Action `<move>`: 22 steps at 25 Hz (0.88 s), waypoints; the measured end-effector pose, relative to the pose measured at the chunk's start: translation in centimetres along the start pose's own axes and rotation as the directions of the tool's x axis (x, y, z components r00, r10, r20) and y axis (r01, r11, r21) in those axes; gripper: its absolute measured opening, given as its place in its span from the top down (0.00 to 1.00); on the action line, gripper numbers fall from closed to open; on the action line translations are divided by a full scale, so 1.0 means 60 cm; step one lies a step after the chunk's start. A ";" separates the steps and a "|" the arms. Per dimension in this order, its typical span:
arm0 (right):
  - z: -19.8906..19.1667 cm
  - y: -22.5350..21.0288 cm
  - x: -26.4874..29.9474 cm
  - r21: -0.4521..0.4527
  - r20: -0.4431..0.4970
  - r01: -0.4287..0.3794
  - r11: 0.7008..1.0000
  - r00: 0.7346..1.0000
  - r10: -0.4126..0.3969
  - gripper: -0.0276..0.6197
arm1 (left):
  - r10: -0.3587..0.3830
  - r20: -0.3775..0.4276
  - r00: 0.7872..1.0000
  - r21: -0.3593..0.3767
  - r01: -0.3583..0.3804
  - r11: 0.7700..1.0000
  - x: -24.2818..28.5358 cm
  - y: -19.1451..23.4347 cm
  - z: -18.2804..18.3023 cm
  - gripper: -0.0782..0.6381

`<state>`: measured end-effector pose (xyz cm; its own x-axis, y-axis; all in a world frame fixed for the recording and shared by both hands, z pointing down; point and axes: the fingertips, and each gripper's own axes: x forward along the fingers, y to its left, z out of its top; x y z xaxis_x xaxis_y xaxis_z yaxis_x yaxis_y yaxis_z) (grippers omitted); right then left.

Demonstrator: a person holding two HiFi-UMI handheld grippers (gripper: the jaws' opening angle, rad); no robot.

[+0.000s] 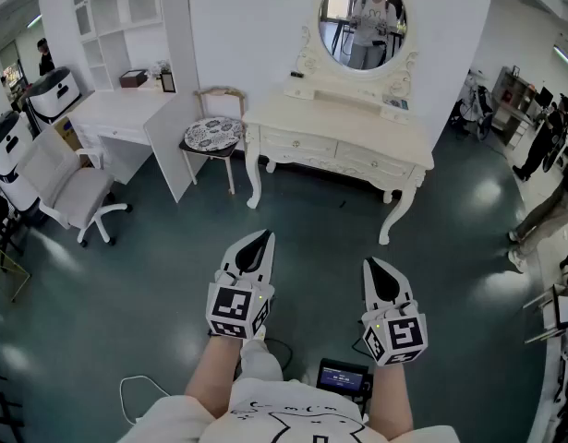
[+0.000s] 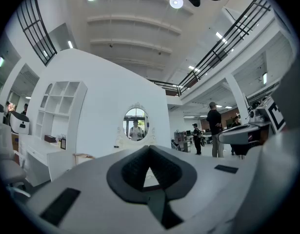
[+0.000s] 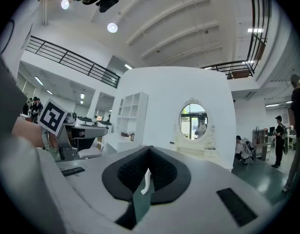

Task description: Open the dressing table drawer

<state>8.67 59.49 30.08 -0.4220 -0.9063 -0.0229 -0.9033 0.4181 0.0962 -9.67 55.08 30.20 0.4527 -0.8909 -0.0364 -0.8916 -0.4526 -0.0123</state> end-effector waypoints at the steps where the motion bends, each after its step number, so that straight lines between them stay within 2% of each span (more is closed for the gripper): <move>1: 0.000 -0.003 -0.002 0.000 0.002 0.005 1.000 1.000 -0.005 0.94 | 0.004 0.001 1.000 0.003 -0.004 1.000 -0.001 0.001 0.001 0.88; 7: 0.001 -0.025 0.011 -0.005 0.005 0.017 1.000 1.000 -0.017 0.94 | 0.030 -0.002 1.000 -0.020 -0.030 0.999 0.023 0.019 -0.001 0.88; 11: -0.013 -0.040 0.043 0.000 -0.012 0.024 1.000 1.000 -0.024 0.94 | 0.019 -0.018 1.000 -0.037 -0.020 0.999 0.063 0.037 -0.015 0.88; 15: -0.022 -0.050 0.094 0.000 -0.018 -0.010 1.000 1.000 0.010 0.93 | 0.010 -0.023 1.000 -0.045 -0.011 0.999 0.118 0.063 -0.021 0.88; 22: -0.019 -0.102 0.212 0.001 -0.012 0.034 0.999 0.999 -0.034 0.93 | 0.021 -0.026 0.999 -0.057 -0.023 0.998 0.226 0.143 -0.023 0.88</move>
<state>8.93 45.31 30.31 -0.3903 -0.9206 -0.0137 -0.9171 0.3874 0.0942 -11.17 39.09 30.98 0.4338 -0.9010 -0.0102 -0.8999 -0.4338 0.0460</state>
